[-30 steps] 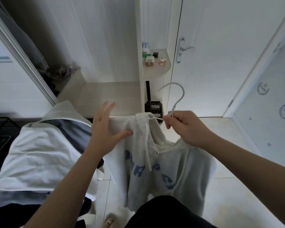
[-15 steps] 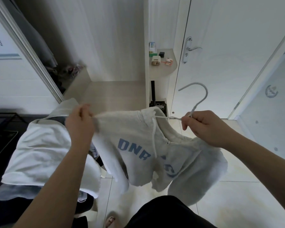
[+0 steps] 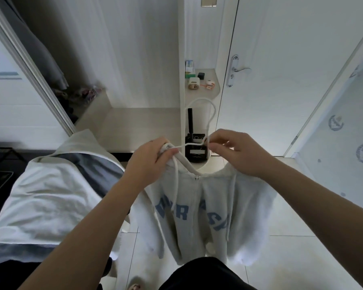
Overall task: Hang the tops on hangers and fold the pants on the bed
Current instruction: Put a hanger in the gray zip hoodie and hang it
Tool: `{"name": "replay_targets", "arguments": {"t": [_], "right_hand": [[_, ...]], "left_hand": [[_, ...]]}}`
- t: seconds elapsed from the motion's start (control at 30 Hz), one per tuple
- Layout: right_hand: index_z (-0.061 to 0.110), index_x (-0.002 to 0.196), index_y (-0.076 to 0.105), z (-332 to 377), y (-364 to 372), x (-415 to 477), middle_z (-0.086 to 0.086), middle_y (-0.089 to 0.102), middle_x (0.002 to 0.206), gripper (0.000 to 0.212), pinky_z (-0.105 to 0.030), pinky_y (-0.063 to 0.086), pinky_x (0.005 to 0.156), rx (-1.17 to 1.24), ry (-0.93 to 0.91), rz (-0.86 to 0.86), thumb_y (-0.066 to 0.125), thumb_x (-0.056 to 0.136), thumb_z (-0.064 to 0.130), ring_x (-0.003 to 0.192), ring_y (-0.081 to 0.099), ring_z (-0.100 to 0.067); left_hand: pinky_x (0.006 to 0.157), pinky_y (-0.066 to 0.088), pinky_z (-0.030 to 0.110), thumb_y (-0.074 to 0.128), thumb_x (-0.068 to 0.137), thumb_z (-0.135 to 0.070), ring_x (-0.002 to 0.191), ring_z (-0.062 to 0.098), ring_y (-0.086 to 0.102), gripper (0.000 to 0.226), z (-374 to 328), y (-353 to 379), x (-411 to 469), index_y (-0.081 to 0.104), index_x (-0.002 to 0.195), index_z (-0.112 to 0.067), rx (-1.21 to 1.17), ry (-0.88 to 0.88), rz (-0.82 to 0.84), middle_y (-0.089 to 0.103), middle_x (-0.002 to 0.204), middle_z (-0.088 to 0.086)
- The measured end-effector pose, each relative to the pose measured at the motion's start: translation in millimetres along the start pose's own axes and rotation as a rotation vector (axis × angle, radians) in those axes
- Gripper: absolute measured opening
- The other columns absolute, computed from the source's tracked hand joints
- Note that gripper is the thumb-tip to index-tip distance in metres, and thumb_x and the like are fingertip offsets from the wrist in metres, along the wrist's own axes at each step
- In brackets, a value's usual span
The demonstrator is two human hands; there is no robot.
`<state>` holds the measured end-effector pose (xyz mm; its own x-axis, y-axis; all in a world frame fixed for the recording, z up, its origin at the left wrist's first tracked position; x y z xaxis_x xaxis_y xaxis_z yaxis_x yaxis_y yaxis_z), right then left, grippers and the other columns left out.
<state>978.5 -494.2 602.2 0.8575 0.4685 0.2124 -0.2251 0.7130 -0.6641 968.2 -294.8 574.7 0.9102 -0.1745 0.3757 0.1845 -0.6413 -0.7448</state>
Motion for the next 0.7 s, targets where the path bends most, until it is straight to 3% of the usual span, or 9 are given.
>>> {"name": "replay_targets", "arguments": {"t": [0.07,0.13,0.2,0.27,0.33,0.43,0.53,0.7], "right_hand": [[0.035,0.118,0.059,-19,-15,-7,0.016,0.065,0.106,0.026,-0.016,0.046,0.085,-0.073,0.028,0.023,0.062,0.094,0.044,0.102,0.06,0.0],[0.033,0.108,0.062,-42,-23,-15,0.011,0.067,0.096,0.037,-0.022,0.047,0.076,-0.147,0.128,0.067,0.055,0.087,0.062,0.091,0.063,-0.008],[0.023,0.091,0.065,-49,-28,-15,0.003,0.068,0.081,0.05,-0.027,0.048,0.067,-0.156,0.151,0.083,0.046,0.084,0.068,0.077,0.063,-0.016],[0.025,0.09,0.065,-37,-27,-4,0.005,0.069,0.083,0.044,-0.028,0.05,0.07,-0.126,0.103,0.087,0.044,0.09,0.063,0.076,0.064,-0.01],[0.036,0.086,0.06,-22,-28,14,0.013,0.066,0.082,0.023,-0.019,0.048,0.067,-0.065,0.073,0.069,0.047,0.099,0.049,0.075,0.061,-0.004],[0.049,0.079,0.055,4,-30,47,0.02,0.063,0.08,0.034,-0.011,0.041,0.066,-0.027,0.038,0.046,0.049,0.104,0.027,0.073,0.058,0.002],[0.036,0.09,0.062,26,-28,84,0.015,0.067,0.088,0.017,-0.019,0.044,0.073,0.047,0.037,0.042,0.048,0.099,0.036,0.081,0.062,-0.003],[0.033,0.102,0.068,69,-37,158,0.012,0.07,0.097,0.02,-0.032,0.048,0.086,0.093,-0.016,-0.046,0.049,0.104,0.029,0.094,0.065,-0.008]], "left_hand": [[0.058,0.04,0.026,0.054,0.101,-0.04,0.062,0.012,0.05,0.032,5,-14,5,0.053,0.082,-0.015,-0.019,-0.025,-0.084,0.053,0.067,-0.003],[0.059,0.039,0.019,0.056,0.101,-0.038,0.063,0.011,0.05,0.033,10,-35,12,0.053,0.08,-0.013,-0.016,-0.037,-0.174,0.054,0.067,-0.001],[0.061,0.038,0.021,0.056,0.1,-0.037,0.064,0.014,0.049,0.034,15,-52,25,0.053,0.079,-0.011,0.009,-0.056,-0.234,0.052,0.067,-0.002],[0.061,0.039,0.028,0.056,0.101,-0.035,0.065,0.018,0.049,0.033,16,-64,40,0.053,0.079,-0.01,0.013,-0.044,-0.272,0.05,0.068,-0.002],[0.061,0.038,0.027,0.057,0.101,-0.031,0.065,0.016,0.049,0.029,17,-74,54,0.053,0.081,-0.011,0.022,-0.019,-0.308,0.05,0.069,-0.004],[0.063,0.038,0.029,0.054,0.102,-0.033,0.066,0.017,0.05,0.025,26,-90,80,0.054,0.086,-0.015,0.093,-0.014,-0.338,0.051,0.071,-0.005],[0.07,0.043,0.038,0.049,0.104,-0.035,0.077,0.023,0.053,0.022,40,-110,111,0.054,0.091,-0.018,0.131,-0.026,-0.357,0.057,0.081,-0.001],[0.079,0.04,0.038,0.039,0.103,-0.042,0.094,0.019,0.045,0.019,65,-161,168,0.048,0.099,-0.026,0.137,0.033,-0.321,0.056,0.092,-0.002]]}}
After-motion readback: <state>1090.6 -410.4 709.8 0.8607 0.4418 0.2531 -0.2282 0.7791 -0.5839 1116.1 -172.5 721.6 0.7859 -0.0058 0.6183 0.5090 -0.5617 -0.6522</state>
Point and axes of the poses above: each hand's wrist, its own x-axis towards the middle knuckle, its own y-axis out of the palm, z = x × y, the point moved 10 cm from there along x, towards the middle knuckle
